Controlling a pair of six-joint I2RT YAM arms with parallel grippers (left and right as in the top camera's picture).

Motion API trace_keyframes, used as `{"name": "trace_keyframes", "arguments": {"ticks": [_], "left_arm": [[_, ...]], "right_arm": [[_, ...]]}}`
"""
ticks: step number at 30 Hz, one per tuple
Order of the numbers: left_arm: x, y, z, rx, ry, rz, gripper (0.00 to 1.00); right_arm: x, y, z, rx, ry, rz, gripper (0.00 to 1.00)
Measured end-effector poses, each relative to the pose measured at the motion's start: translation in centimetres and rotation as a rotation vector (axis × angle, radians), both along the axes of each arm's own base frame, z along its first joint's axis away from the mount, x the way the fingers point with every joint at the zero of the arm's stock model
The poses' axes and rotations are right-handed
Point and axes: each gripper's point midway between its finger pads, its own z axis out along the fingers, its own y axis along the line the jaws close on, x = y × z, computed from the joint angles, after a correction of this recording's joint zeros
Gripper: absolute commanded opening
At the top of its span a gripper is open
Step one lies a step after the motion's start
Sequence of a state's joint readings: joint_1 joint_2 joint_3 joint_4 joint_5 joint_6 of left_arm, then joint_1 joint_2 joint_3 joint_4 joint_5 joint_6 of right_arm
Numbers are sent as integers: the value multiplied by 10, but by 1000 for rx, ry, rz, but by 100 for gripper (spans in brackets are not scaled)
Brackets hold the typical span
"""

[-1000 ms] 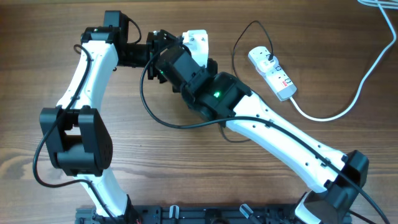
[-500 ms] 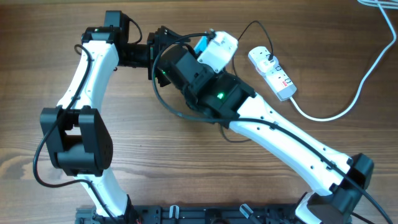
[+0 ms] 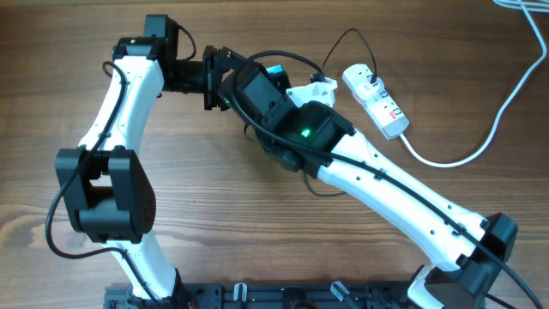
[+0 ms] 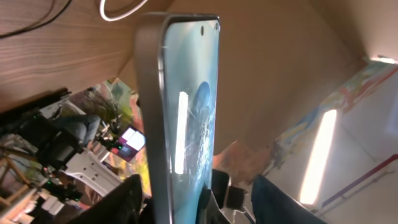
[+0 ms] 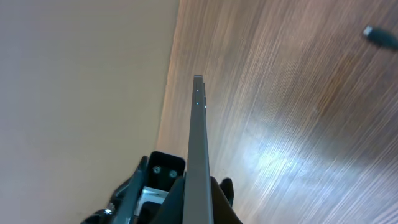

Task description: Plug charger to phone and switch on socket

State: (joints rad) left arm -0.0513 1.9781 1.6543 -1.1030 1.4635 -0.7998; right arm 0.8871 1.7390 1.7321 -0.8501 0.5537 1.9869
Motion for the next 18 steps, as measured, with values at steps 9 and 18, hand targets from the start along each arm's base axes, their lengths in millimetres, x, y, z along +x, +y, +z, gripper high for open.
{"name": "trace_keyframes", "arguments": {"ticks": [9, 18], "left_arm": [[0, 0, 0, -1, 4, 0, 40], [0, 0, 1, -4, 4, 0, 25]], "right_arm": [[1, 13, 4, 108, 6, -8, 5], [0, 14, 3, 118, 14, -4, 5]]}}
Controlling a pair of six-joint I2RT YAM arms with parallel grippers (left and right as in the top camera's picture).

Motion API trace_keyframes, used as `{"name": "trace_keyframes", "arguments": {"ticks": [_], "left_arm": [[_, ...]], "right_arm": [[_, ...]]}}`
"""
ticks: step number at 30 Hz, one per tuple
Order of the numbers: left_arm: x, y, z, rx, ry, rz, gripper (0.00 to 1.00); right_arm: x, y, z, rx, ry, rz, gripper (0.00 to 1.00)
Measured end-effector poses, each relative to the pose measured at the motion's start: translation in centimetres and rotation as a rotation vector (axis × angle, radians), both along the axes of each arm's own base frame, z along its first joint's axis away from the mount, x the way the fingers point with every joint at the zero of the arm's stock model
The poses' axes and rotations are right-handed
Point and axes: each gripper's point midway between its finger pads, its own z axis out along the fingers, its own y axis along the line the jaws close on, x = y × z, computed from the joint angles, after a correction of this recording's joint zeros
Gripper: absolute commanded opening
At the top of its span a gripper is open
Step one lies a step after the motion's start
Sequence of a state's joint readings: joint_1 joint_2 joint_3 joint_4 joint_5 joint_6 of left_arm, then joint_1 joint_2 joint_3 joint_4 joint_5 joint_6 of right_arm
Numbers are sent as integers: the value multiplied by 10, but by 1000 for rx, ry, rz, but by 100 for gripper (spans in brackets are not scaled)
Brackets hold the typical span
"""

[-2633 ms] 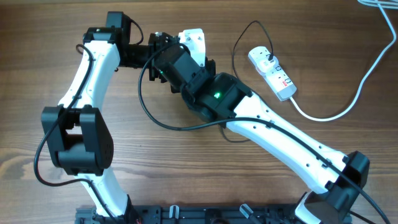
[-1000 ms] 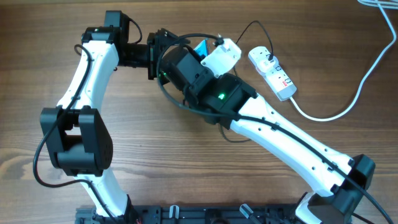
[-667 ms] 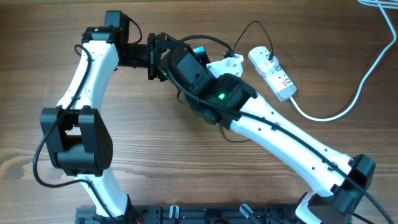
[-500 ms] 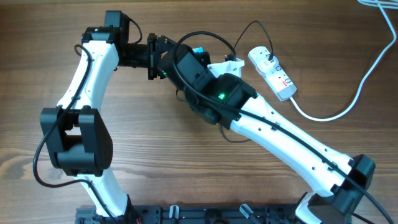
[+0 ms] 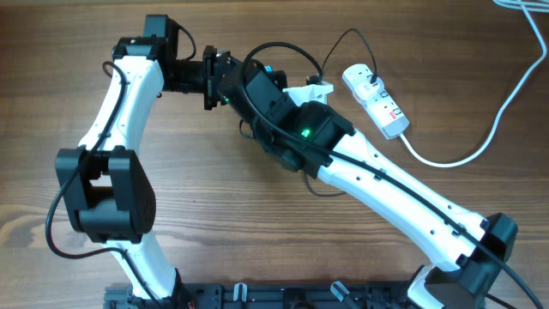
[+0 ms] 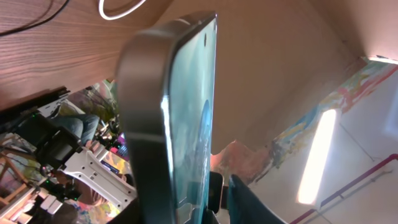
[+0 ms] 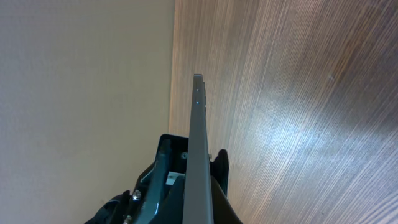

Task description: Plug charger to phone and switch on socket

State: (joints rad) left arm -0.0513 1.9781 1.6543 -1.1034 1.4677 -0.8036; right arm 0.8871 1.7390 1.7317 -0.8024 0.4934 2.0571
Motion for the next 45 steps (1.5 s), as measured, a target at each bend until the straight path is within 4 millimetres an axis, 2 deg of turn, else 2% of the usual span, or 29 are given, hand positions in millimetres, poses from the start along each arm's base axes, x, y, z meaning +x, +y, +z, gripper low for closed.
{"name": "trace_keyframes", "arguments": {"ticks": [3, 5, 6, 7, 8, 10, 16, 19, 22, 23, 25, 27, 29, 31, 33, 34, 37, 38, 40, 41, 42, 43, 45], "left_arm": [[0, 0, 0, 2, 1, 0, 12], [0, 0, -1, 4, 5, 0, 6], [-1, 0, 0, -2, 4, -1, 4], [-1, 0, 0, -1, 2, -1, 4], [-1, 0, -1, 1, 6, -1, 4], [0, 0, -1, 4, 6, 0, 4], [3, -1, -1, 3, -35, 0, 4], [8, 0, -4, 24, -75, 4, 4], [14, 2, -15, 90, -120, 18, 4], [18, 3, -23, 141, -161, 25, 4], [20, 7, -33, 205, -205, 27, 4], [21, 12, -45, 277, -255, 22, 4], [21, 17, -54, 336, -300, 12, 4], [19, 27, -63, 449, -333, 4, 4], [14, 43, -66, 603, -366, 8, 4], [10, 53, -66, 698, -379, 12, 4], [-3, 88, -57, 963, -374, 64, 4], [-13, 110, -48, 1108, -376, 95, 4], [-22, 134, -41, 1246, -348, 148, 4], [-28, 147, -40, 1323, -320, 169, 4], [-30, 155, -40, 1366, -301, 180, 4], [-31, 162, -42, 1403, -283, 187, 4], [-32, 169, -47, 1449, -254, 189, 4]], "right_arm": [[0, 0, 1, 4, -1, -3, 5], [1, 0, 2, 15, -2, -11, 19], [1, 0, 2, 21, 2, -14, 37], [0, 0, 1, 17, 4, -9, 49], [-1, 1, 2, 16, 6, 3, 57], [-2, 2, 3, -1, 0, 28, 68], [-2, 0, 9, -117, -45, 120, 85], [0, -11, 24, -235, -106, 192, 95], [3, -38, 54, -386, -191, 280, 100], [4, -61, 70, -500, -230, 327, 100], [3, -89, 78, -630, -226, 380, 99], [-2, -134, 74, -796, -145, 452, 100], [-6, -161, 62, -871, -59, 508, 99], [-9, -185, 37, -896, 62, 587, 100], [-4, -190, 16, -869, 120, 637, 100], [-4, -190, 13, -867, 128, 644, 100], [-1, -168, -41, -780, 216, 794, 99], [-1, -163, -52, -760, 230, 819, 100], [-1, -151, -79, -710, 267, 877, 98], [-3, -145, -99, -682, 300, 910, 81], [-4, -140, -120, -658, 338, 938, 60], [-6, -137, -138, -645, 374, 962, 51], [-9, -132, -166, -631, 423, 999, 47]]}}
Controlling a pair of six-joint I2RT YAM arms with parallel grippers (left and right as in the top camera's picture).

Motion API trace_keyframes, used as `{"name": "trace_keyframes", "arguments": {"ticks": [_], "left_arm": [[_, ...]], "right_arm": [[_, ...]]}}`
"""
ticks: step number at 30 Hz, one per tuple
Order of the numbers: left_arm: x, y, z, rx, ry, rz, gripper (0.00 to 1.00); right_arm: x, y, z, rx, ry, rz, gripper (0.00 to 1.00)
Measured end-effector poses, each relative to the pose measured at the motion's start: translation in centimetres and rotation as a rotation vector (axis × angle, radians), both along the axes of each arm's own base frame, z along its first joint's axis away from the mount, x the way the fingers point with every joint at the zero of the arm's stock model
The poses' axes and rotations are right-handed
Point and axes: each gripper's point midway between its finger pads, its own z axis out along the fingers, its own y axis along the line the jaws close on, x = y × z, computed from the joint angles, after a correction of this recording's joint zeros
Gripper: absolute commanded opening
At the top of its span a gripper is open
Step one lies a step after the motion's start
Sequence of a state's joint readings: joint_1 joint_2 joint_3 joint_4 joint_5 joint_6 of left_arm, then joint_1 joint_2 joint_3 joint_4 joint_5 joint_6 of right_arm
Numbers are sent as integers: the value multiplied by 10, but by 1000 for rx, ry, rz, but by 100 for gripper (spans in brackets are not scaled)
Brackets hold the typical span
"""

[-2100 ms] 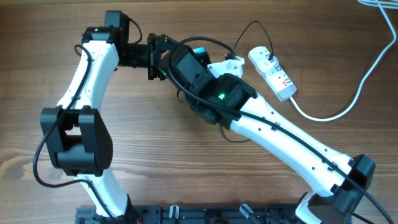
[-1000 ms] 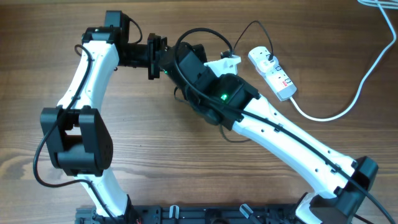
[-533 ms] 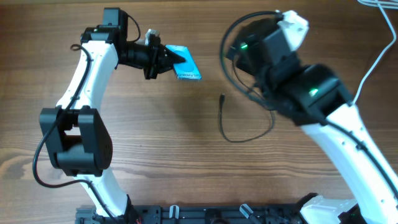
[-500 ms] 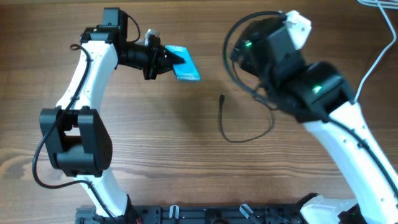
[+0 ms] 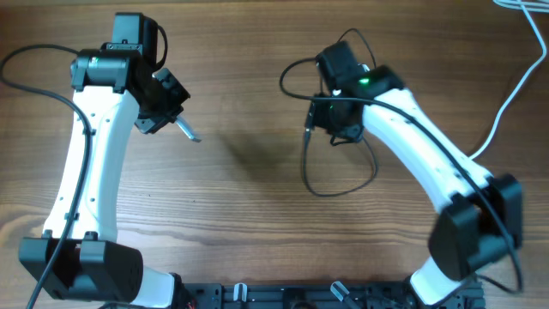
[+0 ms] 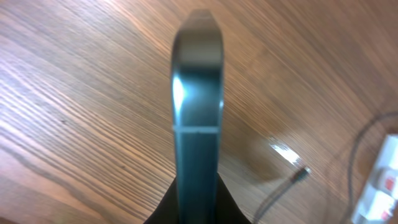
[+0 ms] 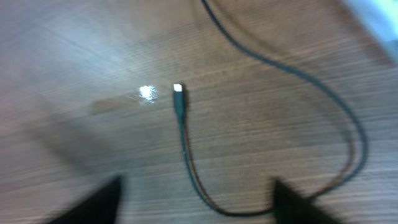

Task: Plug charger to phone and switch on socket
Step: 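Move the right gripper down to the black USB-C cable end, then grasp the black USB-C cable plug with the right gripper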

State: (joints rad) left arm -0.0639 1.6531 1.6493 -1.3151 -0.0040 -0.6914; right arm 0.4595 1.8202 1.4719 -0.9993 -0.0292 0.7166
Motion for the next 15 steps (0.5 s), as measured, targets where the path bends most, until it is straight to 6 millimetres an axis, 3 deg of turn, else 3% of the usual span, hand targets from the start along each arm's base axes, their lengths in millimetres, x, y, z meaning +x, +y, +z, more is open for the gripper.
{"name": "trace_keyframes", "arguments": {"ticks": [5, 7, 15], "left_arm": [[0, 2, -3, 23, 10, 9, 4], [0, -1, -4, 22, 12, 1, 4], [3, -5, -4, 22, 2, -11, 4]], "right_arm": [[0, 29, -57, -20, 70, 106, 47], [-6, 35, -72, -37, 99, 137, 48], [7, 35, -77, -70, 40, 143, 45]]}}
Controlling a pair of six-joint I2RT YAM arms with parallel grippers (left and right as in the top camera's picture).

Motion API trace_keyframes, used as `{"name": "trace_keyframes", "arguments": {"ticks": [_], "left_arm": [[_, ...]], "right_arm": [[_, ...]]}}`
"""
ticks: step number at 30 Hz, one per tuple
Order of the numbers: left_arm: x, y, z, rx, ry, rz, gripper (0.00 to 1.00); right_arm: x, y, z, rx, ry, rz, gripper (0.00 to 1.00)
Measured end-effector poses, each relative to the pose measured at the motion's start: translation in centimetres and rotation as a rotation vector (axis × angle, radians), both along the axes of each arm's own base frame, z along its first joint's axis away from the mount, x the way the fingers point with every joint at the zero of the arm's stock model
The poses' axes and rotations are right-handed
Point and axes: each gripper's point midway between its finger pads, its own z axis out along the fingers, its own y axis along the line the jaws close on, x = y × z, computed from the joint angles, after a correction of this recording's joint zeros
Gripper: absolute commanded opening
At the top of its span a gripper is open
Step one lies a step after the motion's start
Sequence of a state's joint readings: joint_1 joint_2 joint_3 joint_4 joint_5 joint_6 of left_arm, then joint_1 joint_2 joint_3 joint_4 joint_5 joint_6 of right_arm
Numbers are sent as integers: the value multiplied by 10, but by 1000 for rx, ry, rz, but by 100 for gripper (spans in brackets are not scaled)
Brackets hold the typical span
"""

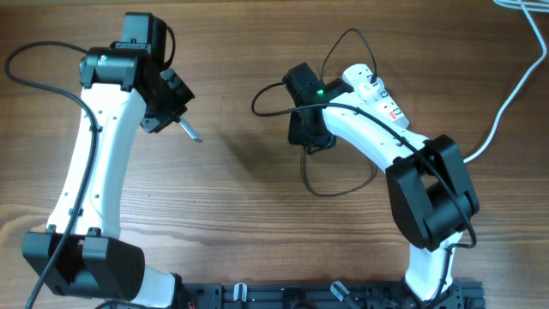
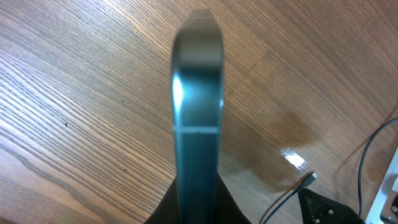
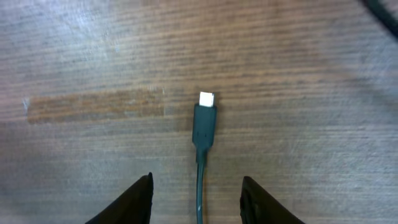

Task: Plug charger to phone and switch on socket
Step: 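Grasp the black USB-C cable plug with the right gripper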

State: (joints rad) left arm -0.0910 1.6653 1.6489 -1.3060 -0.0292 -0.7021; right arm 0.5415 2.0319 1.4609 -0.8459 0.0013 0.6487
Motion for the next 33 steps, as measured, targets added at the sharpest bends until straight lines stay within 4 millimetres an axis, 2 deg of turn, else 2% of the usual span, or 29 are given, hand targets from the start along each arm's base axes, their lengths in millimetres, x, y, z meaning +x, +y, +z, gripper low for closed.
{"name": "trace_keyframes", "arguments": {"ticks": [10, 16, 21, 27, 33], "left_arm": [[1, 0, 0, -1, -6, 0, 4], [2, 0, 0, -1, -8, 0, 4], [3, 0, 1, -1, -12, 0, 4], [3, 0, 1, -1, -12, 0, 4], [3, 0, 1, -1, -12, 0, 4]], "right_arm": [[5, -2, -1, -18, -23, 3, 42], [-6, -7, -28, -56, 57, 9, 39], [-4, -6, -28, -50, 49, 10, 37], [-1, -4, -28, -44, 37, 13, 27], [-2, -4, -28, -43, 43, 14, 25]]}}
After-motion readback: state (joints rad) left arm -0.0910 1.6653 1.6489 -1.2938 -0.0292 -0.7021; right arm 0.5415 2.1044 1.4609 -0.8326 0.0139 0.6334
